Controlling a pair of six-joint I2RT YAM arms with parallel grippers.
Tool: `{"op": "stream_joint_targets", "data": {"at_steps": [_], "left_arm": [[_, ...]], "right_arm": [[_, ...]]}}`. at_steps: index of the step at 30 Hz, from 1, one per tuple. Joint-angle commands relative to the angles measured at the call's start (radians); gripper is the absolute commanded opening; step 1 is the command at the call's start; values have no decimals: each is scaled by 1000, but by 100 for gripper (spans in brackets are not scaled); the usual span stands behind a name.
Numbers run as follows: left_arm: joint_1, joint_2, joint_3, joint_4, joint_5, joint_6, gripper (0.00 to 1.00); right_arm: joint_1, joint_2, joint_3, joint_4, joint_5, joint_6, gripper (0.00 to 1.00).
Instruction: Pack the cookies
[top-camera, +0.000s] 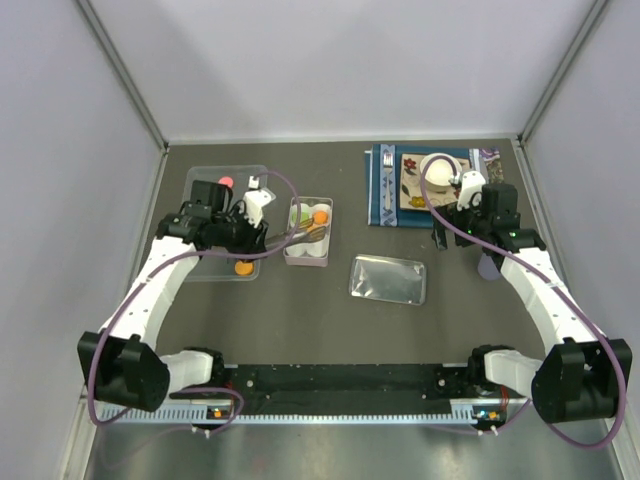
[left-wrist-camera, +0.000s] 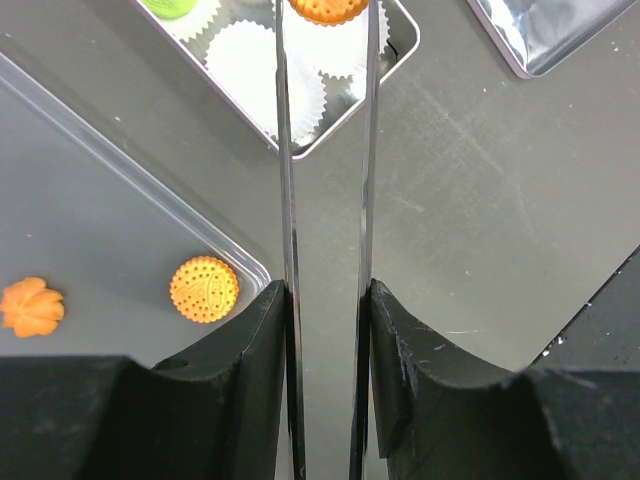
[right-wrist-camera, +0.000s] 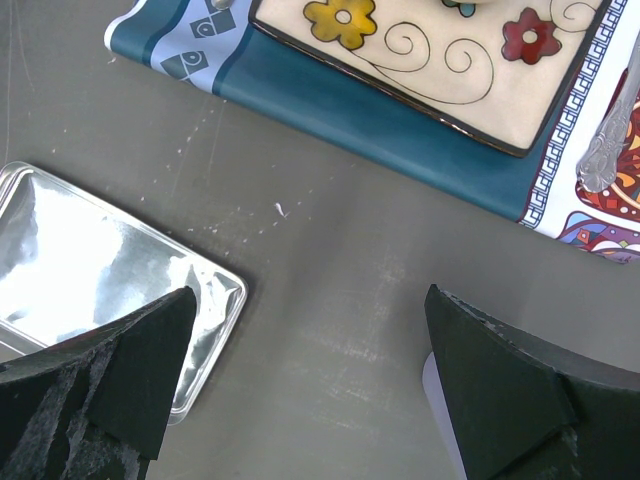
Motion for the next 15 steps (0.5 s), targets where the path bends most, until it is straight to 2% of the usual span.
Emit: {"op": "stream_joint_targets", "data": {"at_steps": [1,15], "left_arm": [[-24,19,-15,70,-11,-13,0],[-64,38,-45,107,-43,-22,0]], "right_arm": [[16,-1,50,17,7,-8,99],[14,-5,50,17,7,-10,99]]}}
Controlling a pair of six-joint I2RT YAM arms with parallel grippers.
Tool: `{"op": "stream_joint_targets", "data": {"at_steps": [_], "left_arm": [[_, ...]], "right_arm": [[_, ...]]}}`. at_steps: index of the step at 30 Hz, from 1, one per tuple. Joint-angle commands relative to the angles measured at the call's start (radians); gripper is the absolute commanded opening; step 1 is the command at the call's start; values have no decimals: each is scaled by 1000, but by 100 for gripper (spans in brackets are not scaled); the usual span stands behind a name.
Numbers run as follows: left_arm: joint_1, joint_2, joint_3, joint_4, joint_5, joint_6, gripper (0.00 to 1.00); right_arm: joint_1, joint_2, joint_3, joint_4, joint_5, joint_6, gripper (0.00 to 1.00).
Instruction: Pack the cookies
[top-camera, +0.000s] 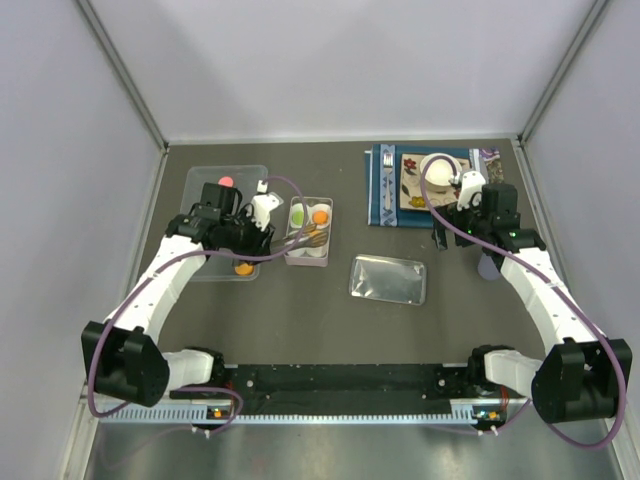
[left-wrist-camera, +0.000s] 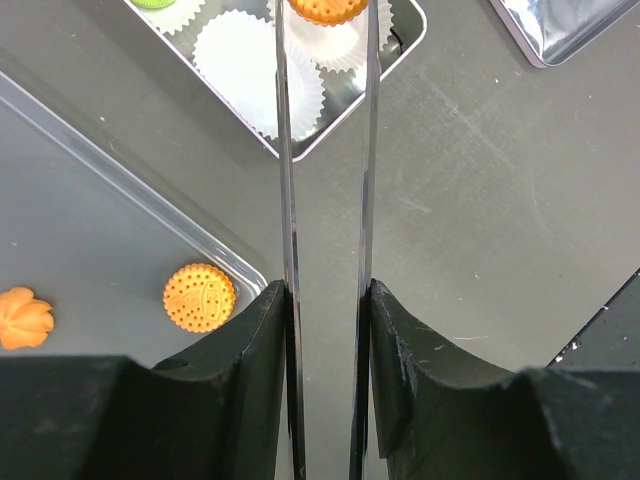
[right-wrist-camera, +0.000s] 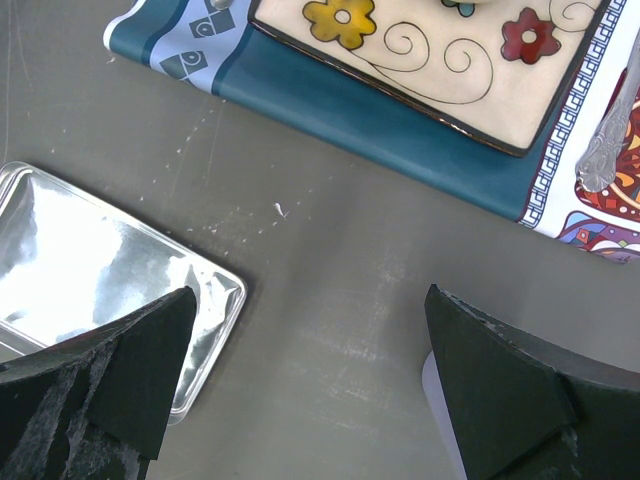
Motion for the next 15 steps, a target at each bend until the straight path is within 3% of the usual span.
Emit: {"op": "stream_joint_targets", "data": {"at_steps": [1,15], "left_arm": [[-10,-3,-5,56,-5,-11,0],[-19,-2,-32,61,-16,2,7]], "right_arm": [[16,-5,50,17,6,-9,99],[16,-10,50,16,3,-8,99]]}}
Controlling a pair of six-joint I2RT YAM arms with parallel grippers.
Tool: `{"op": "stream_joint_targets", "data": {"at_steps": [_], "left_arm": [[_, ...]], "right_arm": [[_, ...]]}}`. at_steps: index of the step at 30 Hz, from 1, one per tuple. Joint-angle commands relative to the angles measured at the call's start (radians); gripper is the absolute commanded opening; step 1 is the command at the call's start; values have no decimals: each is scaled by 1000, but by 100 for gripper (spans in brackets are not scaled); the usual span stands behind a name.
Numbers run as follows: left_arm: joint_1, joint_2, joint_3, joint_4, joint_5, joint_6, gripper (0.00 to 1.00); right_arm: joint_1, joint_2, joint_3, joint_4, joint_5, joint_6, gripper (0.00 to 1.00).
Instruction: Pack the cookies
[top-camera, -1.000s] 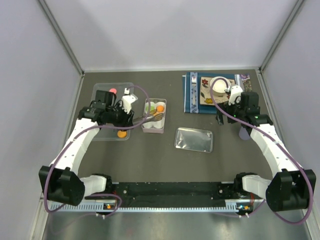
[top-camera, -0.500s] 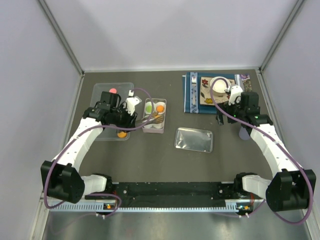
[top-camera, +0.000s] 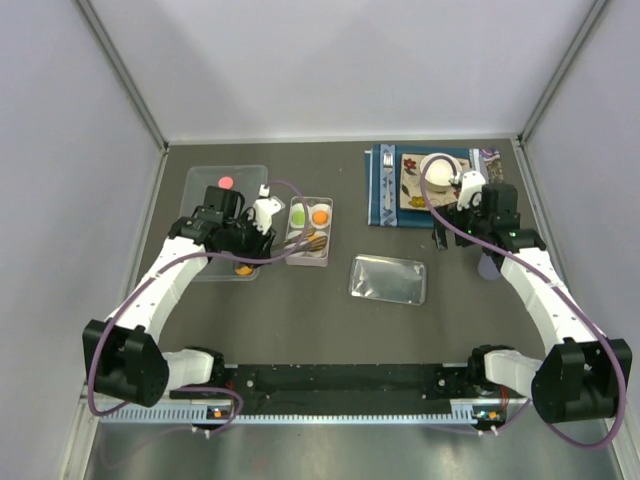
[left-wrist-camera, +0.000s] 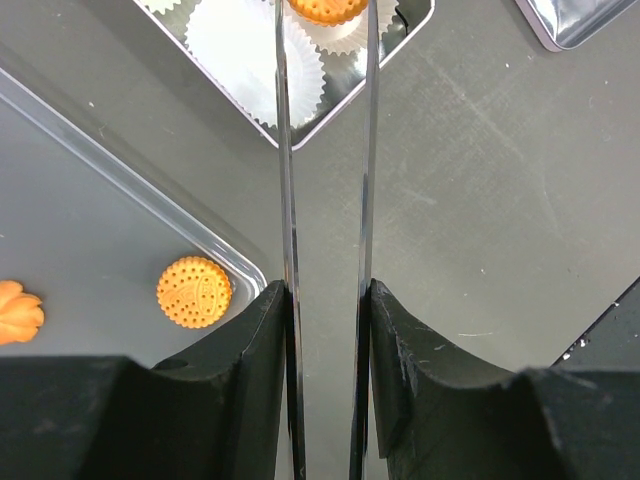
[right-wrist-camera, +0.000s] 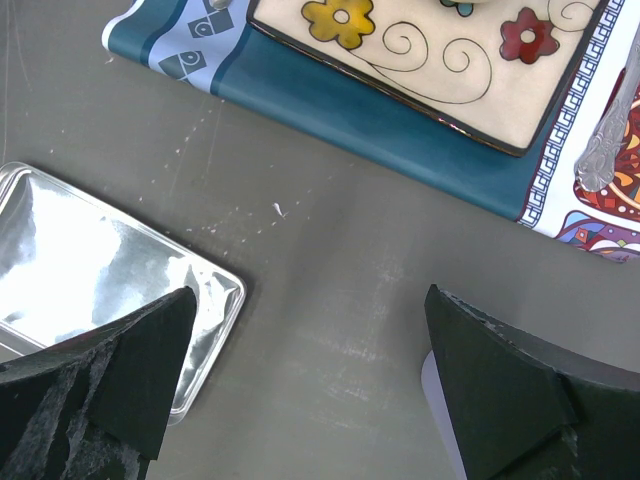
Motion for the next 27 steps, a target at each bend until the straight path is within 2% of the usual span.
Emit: {"op": "stream_joint_targets", "data": {"at_steps": [1,14,19,27], "left_arm": [[-7,-3,-3,46,12,3,7],[-20,18,3,61,2,0,24],[-21,12,5,67,1,-6,35],[-21,-5,2,72,-7,-6,39]], "right_arm": [[16,-8,50,16,0,-7,99],[16,-8,49,16,0,-9,99],[16,-8,49,16,0,-9,99],[16,-4,50,16,0,-7,99]]}}
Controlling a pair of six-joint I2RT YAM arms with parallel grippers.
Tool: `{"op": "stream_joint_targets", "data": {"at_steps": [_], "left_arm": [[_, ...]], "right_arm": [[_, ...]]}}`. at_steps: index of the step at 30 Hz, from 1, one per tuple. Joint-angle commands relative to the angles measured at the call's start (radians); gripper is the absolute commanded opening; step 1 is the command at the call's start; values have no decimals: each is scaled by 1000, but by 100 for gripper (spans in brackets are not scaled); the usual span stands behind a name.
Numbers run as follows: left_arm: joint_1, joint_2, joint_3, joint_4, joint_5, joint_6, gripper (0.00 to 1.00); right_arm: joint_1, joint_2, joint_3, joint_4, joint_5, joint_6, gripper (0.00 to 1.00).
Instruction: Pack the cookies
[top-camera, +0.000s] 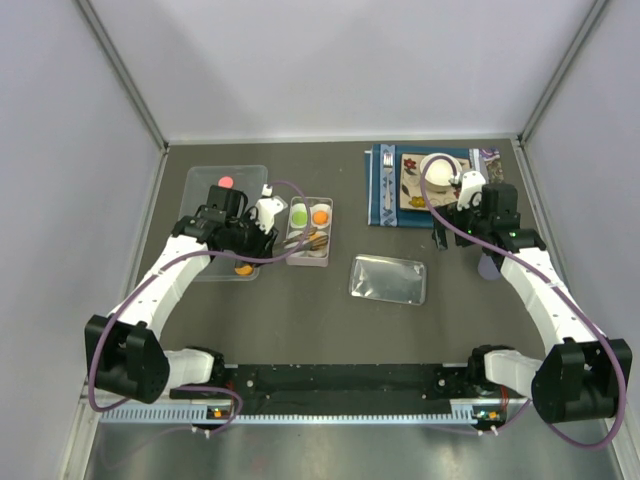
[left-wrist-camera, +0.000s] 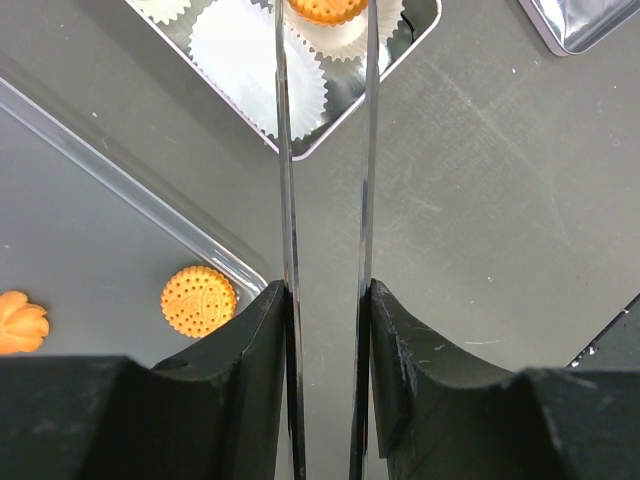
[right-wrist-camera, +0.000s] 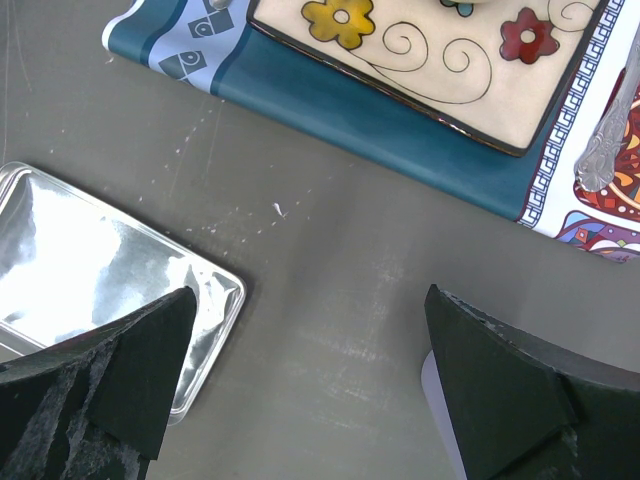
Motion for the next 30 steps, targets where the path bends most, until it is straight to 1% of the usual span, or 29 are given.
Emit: {"op": "stream_joint_targets", "data": {"at_steps": [1,5,9,30], "left_arm": [[-7,-22,5,48,5,-4,40],[-7,-24,5,48,6,-3,44],[-7,-21,8,49,9,-4,45],[-7,-30,-4,60,3,-6,48]], "right_arm": [[16,-2,50,16,0,-9,99],[16,-2,49,16,2,-10,99],[14,-2,49,16,2,-9,99],[16,-4,50,14,2,-10,99]]}}
